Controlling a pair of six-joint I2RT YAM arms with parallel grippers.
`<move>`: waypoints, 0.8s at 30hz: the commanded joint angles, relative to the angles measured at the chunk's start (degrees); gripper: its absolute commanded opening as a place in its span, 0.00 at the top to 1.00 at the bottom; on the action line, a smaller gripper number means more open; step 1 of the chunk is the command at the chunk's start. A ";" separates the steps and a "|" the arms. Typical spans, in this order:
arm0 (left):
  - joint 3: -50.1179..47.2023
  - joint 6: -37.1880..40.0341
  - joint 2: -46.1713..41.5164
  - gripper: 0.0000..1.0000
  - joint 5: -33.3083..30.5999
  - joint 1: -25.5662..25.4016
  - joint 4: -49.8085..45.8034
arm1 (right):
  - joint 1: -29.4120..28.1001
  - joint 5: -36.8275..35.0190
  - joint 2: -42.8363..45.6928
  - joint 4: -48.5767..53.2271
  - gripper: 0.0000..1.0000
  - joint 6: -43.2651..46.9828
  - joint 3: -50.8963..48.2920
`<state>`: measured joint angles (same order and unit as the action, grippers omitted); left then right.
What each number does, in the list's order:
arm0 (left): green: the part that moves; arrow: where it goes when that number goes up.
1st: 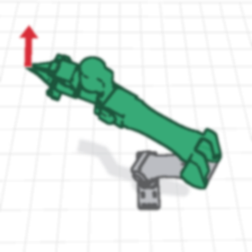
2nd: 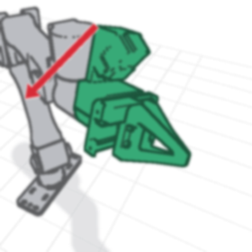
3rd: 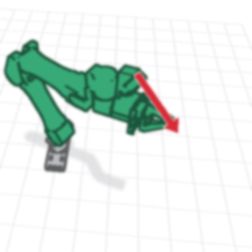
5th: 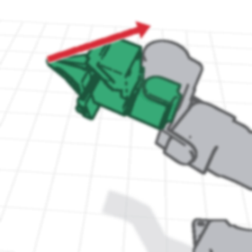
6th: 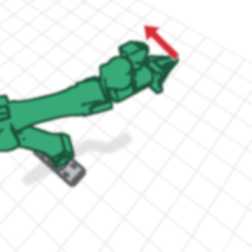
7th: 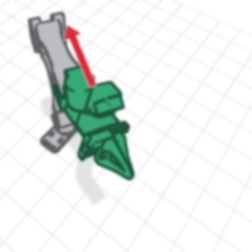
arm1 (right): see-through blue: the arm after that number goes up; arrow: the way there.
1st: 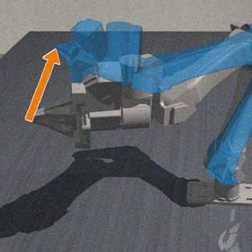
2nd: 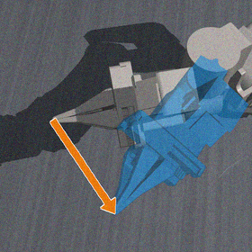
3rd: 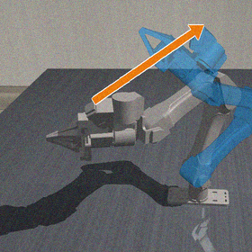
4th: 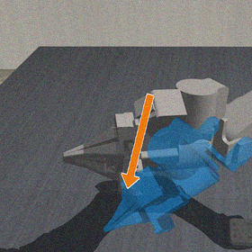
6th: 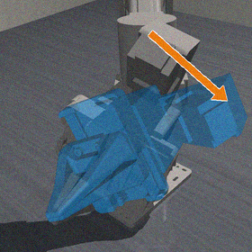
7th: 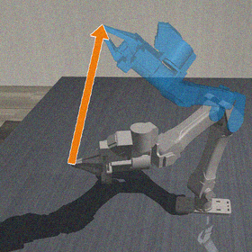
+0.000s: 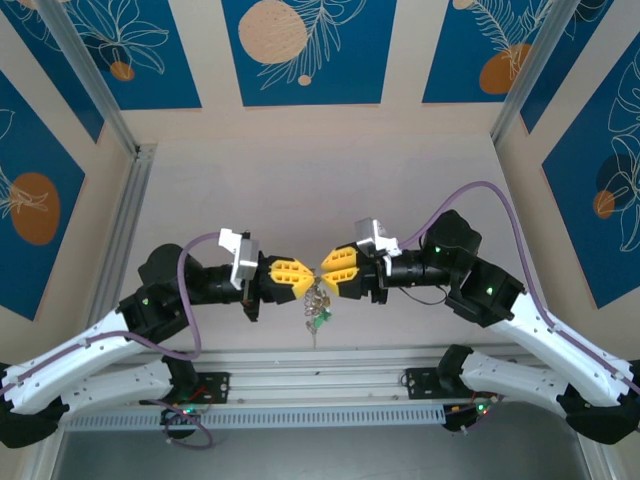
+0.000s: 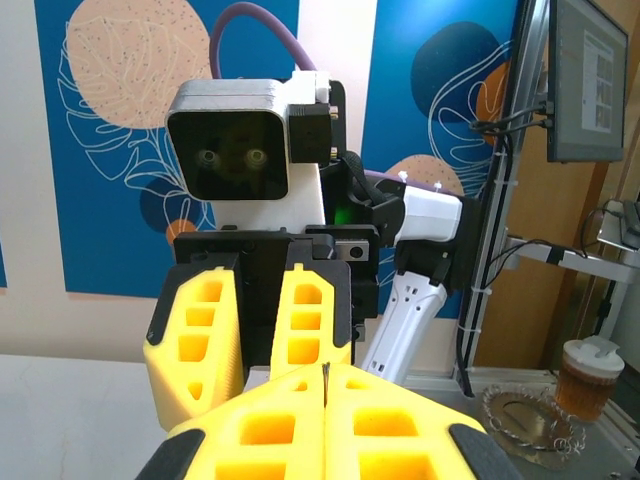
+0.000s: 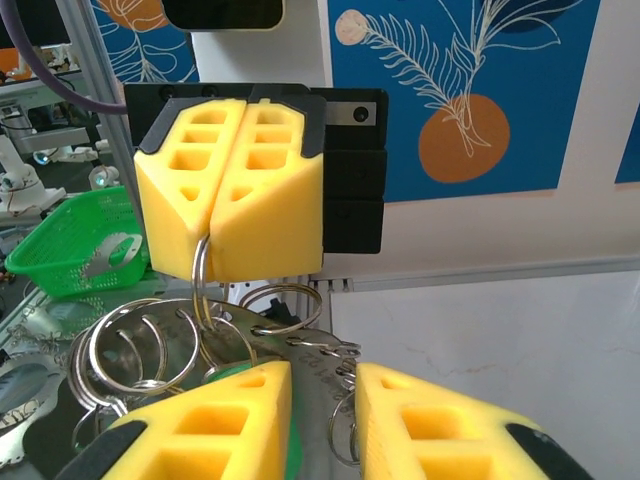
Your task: Put the keys on the keyring
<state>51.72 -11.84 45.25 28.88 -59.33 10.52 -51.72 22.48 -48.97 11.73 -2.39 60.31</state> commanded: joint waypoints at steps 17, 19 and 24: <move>3.83 1.27 0.89 1.00 3.98 0.19 -0.33 | -0.31 10.83 -1.65 -0.05 0.62 0.48 0.02; 4.06 1.25 0.98 1.00 4.25 0.20 -0.50 | -0.44 10.14 -2.19 0.46 0.62 0.55 0.42; 4.44 1.51 1.04 1.00 4.43 0.18 -1.33 | -0.79 10.76 -2.85 -0.15 0.63 0.37 0.51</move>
<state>53.43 -11.46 46.37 32.67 -59.33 7.68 -51.86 31.27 -51.48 11.60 -1.96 60.29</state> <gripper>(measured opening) 0.062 0.369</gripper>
